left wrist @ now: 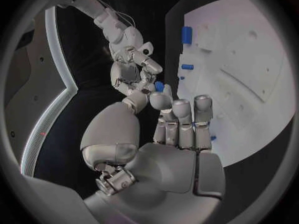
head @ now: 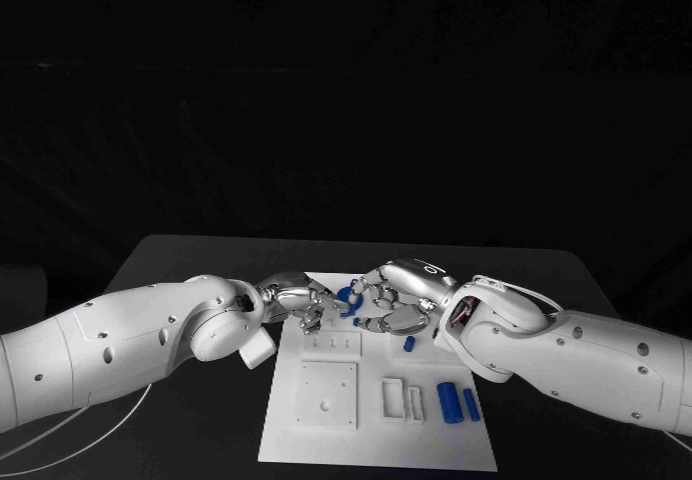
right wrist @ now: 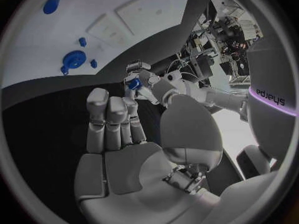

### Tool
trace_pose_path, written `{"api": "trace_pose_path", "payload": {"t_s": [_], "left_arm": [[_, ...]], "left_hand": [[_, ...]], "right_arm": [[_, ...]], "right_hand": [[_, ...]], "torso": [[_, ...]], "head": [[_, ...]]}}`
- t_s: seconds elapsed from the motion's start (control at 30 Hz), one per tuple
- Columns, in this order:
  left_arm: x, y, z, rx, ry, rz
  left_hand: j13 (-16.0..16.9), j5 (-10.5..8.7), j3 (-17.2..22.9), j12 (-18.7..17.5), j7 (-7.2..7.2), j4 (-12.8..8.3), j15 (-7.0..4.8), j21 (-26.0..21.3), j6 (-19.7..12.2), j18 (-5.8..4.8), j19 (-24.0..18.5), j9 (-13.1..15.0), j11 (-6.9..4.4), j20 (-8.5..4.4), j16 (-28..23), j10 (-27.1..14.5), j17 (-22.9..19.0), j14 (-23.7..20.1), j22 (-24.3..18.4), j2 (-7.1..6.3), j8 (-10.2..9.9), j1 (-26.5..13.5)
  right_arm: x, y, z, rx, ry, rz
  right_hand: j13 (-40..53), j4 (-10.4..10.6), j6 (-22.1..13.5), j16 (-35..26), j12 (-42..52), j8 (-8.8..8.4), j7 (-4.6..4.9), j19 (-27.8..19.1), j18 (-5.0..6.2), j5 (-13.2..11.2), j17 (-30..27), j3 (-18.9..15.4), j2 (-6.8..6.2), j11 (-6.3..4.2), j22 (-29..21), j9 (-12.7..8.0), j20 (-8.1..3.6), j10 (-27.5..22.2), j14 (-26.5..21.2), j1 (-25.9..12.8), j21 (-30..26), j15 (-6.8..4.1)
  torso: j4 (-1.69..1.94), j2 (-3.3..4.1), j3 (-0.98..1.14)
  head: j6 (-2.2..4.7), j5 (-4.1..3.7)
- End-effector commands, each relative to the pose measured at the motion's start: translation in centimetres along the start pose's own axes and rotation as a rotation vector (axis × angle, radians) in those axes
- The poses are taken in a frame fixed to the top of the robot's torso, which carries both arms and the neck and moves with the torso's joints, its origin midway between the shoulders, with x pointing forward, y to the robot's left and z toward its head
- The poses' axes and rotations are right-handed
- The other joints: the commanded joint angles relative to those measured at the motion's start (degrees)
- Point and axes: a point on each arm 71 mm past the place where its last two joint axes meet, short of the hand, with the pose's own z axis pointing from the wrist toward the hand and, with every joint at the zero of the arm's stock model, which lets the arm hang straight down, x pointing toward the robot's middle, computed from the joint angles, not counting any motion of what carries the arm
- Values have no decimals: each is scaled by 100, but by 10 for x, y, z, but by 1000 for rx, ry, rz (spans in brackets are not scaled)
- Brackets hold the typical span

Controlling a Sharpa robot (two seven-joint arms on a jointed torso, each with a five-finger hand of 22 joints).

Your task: Assemble the parts on the task board

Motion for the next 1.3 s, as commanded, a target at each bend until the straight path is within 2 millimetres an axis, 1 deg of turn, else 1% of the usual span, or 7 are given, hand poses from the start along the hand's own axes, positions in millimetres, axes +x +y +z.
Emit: {"api": "trace_pose_path", "payload": {"t_s": [0.03, 0.63, 0.87, 0.97, 1.17, 1.2, 1.3], "left_arm": [[-2, -3, 0, 21, -15, -17], [-2, -3, 0, 13, -22, -11], [-3, -2, 0, -4, -32, 10], [-3, -1, 1, -22, -53, 52], [-10, 5, 0, -140, -160, 173], [-12, 7, 1, -175, -175, 199], [-13, 8, 2, -217, -201, 237]], "left_hand": [[-1, 16, 137, 0, -4, -103, -42, 3, 57, -34, -51, 10, 4, -905, 2, -118, 4, 0, -7, 120, 32, 163], [-2, 16, 136, 7, -11, -119, -46, 17, 96, -34, -57, 21, -2, -907, 12, -122, 7, -6, -10, 122, 51, 199], [-3, 16, 135, 8, -14, -123, -48, 22, 110, -34, -58, 26, -4, -907, 14, -124, 7, -8, -11, 119, 58, 209], [-4, 16, 136, 8, -16, -127, -50, 25, 119, -33, -59, 29, -7, -908, 15, -126, 7, -10, -12, 116, 64, 218], [-15, 22, 144, 1, -39, -117, -69, 38, 183, -30, -49, 45, -31, -913, 11, -133, -1, -9, -24, 83, 99, 243], [-22, 30, 155, -2, -54, -112, -83, 42, 216, -27, -40, 50, -46, -917, 6, -126, -8, 1, -32, 67, 115, 257], [-47, 47, 169, -11, -101, -73, -126, 57, 338, -21, 3, 68, -93, -930, -8, -90, -29, 48, -55, -9, 179, 257]], "right_arm": [[5, 2, -1, -13, 40, -5], [10, 1, -3, -8, 48, 1], [7, -5, -5, 12, 30, -8], [5, -11, -7, 28, 10, -16], [-5, -34, -15, 96, -24, -21], [-10, -41, -16, 119, -34, -19], [-19, -50, -17, 147, -57, -19]], "right_hand": [[-9, 22, 45, -27, 14, 23, 59, -7, 335, -20, 7, -7, 36, -33, 77, 7, -30, 14, 9, -1, -16, -36], [-12, 24, 51, -27, 14, 27, 52, -5, 335, 5, 10, -21, 39, -40, 79, 9, -32, 17, 11, -26, -14, -44], [-15, 28, 47, -28, 13, 25, 51, -4, 335, 21, 11, -27, 39, -42, 79, 8, -34, 15, 11, -41, -14, -47], [-17, 32, 34, -31, 10, 18, 53, -6, 335, 30, 11, -33, 28, -41, 79, 5, -35, 10, 7, -54, -16, -46], [-23, 46, 16, -36, 5, 8, 57, -5, 335, 70, 11, -27, 14, -37, 76, 1, -40, 6, 6, -62, -21, -43], [-24, 49, 13, -36, 5, 6, 58, -3, 335, 80, 11, -23, 12, -37, 75, 0, -42, 6, 7, -60, -21, -43], [-24, 51, 12, -37, 5, 5, 58, -2, 335, 86, 11, -21, 9, -36, 75, 0, -43, 6, 7, -59, -22, -42]], "torso": [[-1, 1, 1], [-2, 0, 2], [0, 1, 2], [-1, 0, 4], [-1, -4, 7], [-4, -4, 8], [-2, -5, 14]], "head": [[5, -2], [-3, 2], [2, 0], [5, 0], [0, 7], [-3, 9], [-14, 10]]}}
